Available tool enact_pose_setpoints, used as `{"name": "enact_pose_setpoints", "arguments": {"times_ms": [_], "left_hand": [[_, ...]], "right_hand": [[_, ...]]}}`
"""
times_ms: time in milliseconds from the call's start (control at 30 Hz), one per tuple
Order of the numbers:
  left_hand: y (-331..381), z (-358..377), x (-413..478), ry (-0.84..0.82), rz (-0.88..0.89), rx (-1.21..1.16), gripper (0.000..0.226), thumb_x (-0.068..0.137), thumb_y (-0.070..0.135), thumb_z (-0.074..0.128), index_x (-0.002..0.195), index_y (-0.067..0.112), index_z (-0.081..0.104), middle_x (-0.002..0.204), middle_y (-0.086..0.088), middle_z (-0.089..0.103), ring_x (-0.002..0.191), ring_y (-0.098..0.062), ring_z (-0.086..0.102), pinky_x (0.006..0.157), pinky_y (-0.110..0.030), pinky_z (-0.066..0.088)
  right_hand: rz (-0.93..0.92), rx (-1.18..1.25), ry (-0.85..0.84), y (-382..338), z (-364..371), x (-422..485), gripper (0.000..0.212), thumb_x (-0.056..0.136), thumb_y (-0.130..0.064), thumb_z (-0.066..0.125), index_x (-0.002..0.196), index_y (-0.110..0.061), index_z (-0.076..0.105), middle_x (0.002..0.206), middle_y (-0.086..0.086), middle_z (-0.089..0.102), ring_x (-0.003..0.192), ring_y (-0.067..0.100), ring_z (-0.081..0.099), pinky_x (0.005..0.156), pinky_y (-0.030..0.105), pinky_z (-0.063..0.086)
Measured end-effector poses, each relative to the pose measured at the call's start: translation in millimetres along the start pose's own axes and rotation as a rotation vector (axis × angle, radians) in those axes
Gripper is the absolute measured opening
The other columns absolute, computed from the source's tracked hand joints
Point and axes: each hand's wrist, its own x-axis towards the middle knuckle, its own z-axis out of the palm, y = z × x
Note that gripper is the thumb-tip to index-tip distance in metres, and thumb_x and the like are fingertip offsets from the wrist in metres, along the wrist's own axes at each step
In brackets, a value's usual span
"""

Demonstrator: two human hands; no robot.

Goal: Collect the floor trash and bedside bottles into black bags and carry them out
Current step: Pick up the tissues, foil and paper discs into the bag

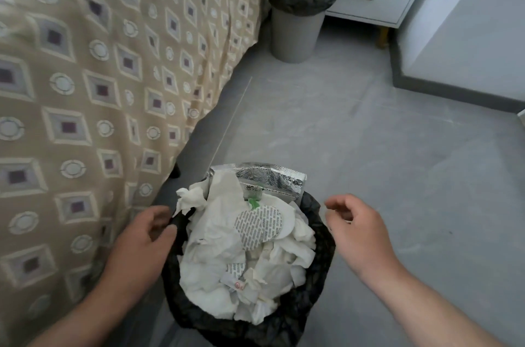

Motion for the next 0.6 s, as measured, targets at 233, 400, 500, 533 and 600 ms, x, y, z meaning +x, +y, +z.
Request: {"name": "enact_pose_setpoints", "arguments": {"times_ms": [233,400,500,533,600], "left_hand": [[8,5,21,-0.036,-0.150,-0.189,0.021,0.086,0.017,0.057,0.103,0.016,0.068,0.102,-0.005,0.069,0.098,-0.023,0.063,0.088,-0.039,0.049],[6,12,23,-0.120,-0.370,-0.481,0.020,0.093,0.021,0.054,0.087,0.007,0.067,0.086,-0.016,0.070,0.080,-0.029,0.063,0.075,-0.037,0.046],[13,16,34,-0.053,-0.231,-0.443,0.013,0.093,0.023,0.057,0.095,0.016,0.068,0.092,-0.005,0.071,0.086,-0.022,0.065,0.078,-0.030,0.048],[18,17,35,-0.035,-0.112,-0.350,0.010,0.090,0.018,0.060,0.095,0.020,0.069,0.093,-0.001,0.070,0.087,-0.016,0.064,0.076,-0.024,0.048],[23,20,35,-0.042,0.076,-0.128,0.022,0.081,0.007,0.070,0.081,0.029,0.072,0.093,0.003,0.067,0.084,-0.002,0.062,0.073,-0.010,0.045]], "right_hand": [[0.331,0.024,-0.154,22,9,1,0.028,0.087,-0.032,0.051,0.087,-0.006,0.064,0.087,0.009,0.069,0.087,0.029,0.063,0.080,0.041,0.051],[0.360,0.127,-0.112,25,20,2,0.038,0.087,-0.031,0.053,0.081,0.006,0.059,0.069,0.010,0.056,0.066,0.019,0.050,0.064,0.034,0.041],[0.356,0.164,-0.121,19,22,5,0.031,0.090,-0.027,0.053,0.082,0.001,0.063,0.077,0.014,0.066,0.070,0.022,0.056,0.066,0.032,0.041],[0.351,0.173,-0.127,16,23,5,0.029,0.090,-0.026,0.053,0.081,0.000,0.064,0.080,0.014,0.068,0.071,0.021,0.057,0.066,0.032,0.042],[0.338,0.171,-0.142,16,24,6,0.028,0.090,-0.025,0.054,0.080,-0.002,0.065,0.084,0.016,0.070,0.072,0.020,0.057,0.067,0.032,0.042]]}}
